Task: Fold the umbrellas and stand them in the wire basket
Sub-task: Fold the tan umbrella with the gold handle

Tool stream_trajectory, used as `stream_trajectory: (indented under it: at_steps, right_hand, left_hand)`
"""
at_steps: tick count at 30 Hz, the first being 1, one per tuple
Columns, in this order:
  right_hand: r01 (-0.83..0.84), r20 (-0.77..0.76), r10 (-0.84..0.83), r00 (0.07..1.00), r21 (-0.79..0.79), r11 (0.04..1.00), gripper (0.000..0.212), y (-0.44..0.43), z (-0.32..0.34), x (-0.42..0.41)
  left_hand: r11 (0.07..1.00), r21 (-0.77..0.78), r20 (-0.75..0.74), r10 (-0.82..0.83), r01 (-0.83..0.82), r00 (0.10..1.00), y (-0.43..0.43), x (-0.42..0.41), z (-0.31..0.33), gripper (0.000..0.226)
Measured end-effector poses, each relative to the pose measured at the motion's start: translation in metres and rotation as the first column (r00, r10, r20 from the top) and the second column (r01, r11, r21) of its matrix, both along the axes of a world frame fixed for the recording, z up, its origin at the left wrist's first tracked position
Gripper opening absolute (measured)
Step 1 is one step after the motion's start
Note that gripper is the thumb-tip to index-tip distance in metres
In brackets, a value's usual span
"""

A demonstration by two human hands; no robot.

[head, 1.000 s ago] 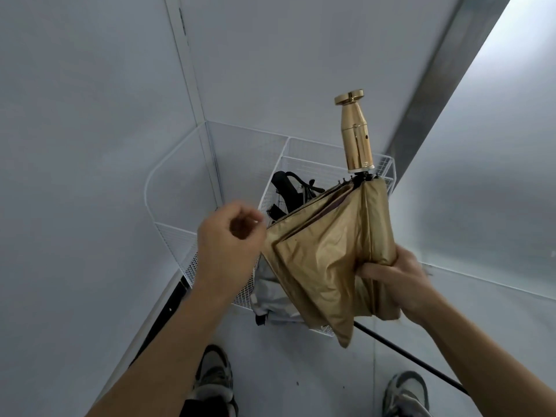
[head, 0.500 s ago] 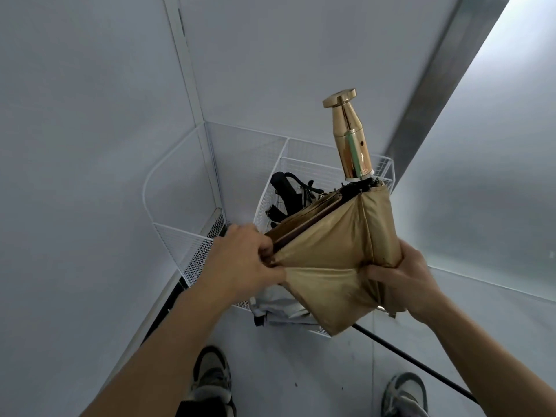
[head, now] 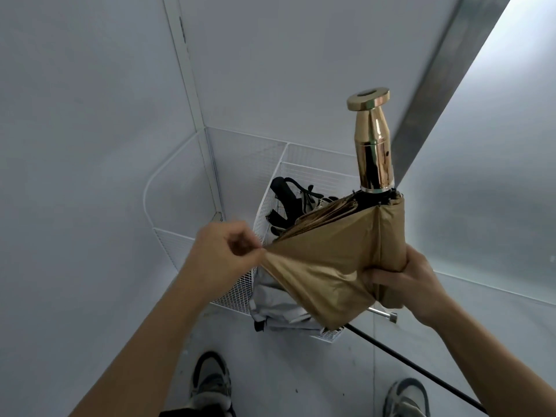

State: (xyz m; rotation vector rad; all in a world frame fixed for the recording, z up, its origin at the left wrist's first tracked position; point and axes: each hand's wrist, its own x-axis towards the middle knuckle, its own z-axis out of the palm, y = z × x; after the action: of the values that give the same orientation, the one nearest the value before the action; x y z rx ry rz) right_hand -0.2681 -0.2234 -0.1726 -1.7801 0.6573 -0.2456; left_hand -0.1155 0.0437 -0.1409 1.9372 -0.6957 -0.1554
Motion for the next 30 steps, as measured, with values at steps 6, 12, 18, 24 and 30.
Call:
stream_trajectory:
  at_steps: [6, 12, 18, 24, 30]
  right_hand:
    - [-0.18, -0.093, 0.18, 0.979, 0.004, 0.984, 0.044, 0.012, 0.008, 0.001]
    - [-0.368, -0.186, 0.33, 0.925, -0.235, 0.899, 0.04, 0.041, 0.003, 0.007]
    - [-0.179, -0.222, -0.005, 0.975, -0.801, 0.572, 0.029, 0.045, -0.001, 0.005]
    - [-0.034, -0.031, 0.018, 0.999, -0.963, 0.269, 0.041, 0.061, -0.005, 0.002]
    - [-0.153, -0.122, 0.137, 0.983, -0.957, 0.247, 0.065, 0.101, -0.028, -0.006]
  left_hand:
    - [0.991, -0.126, -0.111, -0.047, 0.033, 0.993, -0.001, -0.006, 0.017, 0.093]
    - [0.961, -0.155, -0.275, -0.265, 0.23, 0.924, -0.026, -0.018, 0.011, 0.075]
    - [0.991, 0.01, -0.285, 0.131, -0.134, 0.95, -0.03, -0.027, 0.0, 0.033]
    - [0.887, -0.188, -0.876, 0.043, -0.423, 0.48, -0.058, -0.044, -0.002, 0.06]
    - [0.658, -0.097, -0.966, 0.118, -0.747, 0.229, -0.057, -0.025, -0.02, 0.055]
